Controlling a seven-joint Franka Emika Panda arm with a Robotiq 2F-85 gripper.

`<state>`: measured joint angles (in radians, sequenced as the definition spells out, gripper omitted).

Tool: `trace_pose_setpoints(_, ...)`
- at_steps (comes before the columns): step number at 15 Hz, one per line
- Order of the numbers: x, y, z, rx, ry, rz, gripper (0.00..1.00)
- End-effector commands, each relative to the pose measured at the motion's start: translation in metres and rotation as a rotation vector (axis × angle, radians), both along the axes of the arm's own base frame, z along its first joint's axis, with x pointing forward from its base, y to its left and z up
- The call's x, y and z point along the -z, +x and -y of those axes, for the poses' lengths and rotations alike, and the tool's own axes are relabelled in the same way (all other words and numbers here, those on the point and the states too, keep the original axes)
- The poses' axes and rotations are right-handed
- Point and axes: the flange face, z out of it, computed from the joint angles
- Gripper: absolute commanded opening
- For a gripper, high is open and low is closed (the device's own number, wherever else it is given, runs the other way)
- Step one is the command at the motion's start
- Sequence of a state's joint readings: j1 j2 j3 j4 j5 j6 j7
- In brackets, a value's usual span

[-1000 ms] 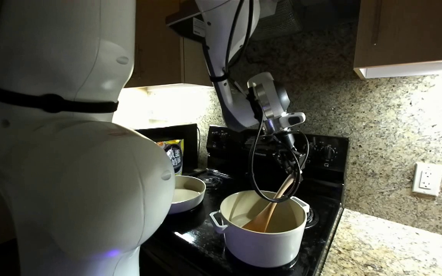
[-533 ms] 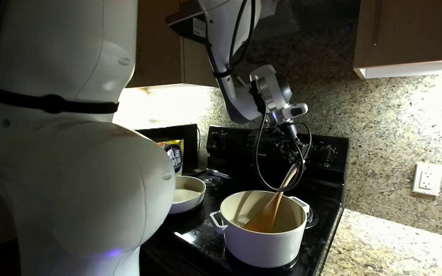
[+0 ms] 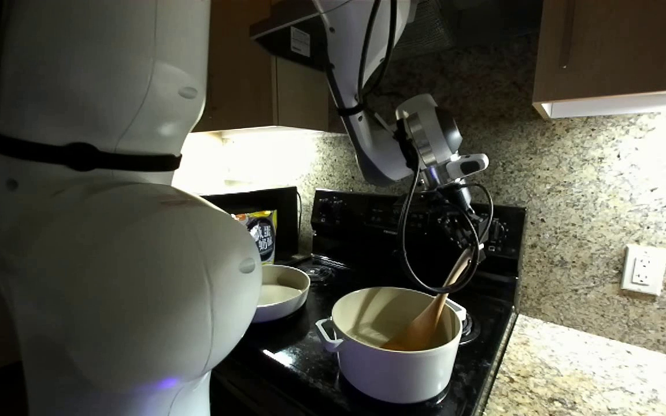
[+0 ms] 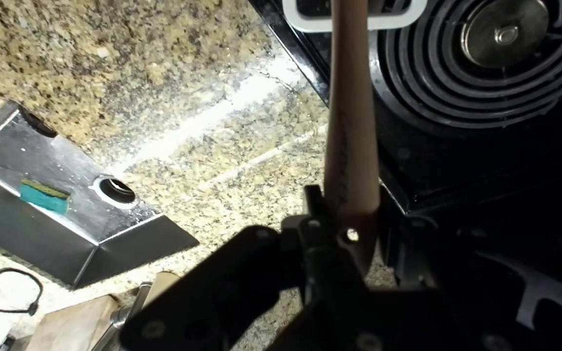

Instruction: Stir the contents of the white pot with the cooking stick

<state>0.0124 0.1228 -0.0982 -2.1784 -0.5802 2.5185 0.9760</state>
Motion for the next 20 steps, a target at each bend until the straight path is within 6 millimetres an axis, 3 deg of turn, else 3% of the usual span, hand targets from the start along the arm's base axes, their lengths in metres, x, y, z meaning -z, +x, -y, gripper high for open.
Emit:
trace_pose_setpoints(1,0.005,-0.009,0.005,-0.016,0.006,-0.032,0.07)
trace_pose_setpoints(7,0.017,-0.016,-0.024,-0.098,-0.006,-0.074,0.07)
trace_pose_setpoints(13,0.011,-0.013,-0.06,-0.182,-0.017,-0.073,0.07)
trace_pose_setpoints(16,0.005,-0.009,-0.059,-0.171,-0.003,-0.054,0.07)
trace_pose_setpoints(20,0.002,-0.008,-0.039,-0.123,0.028,-0.038,0.07)
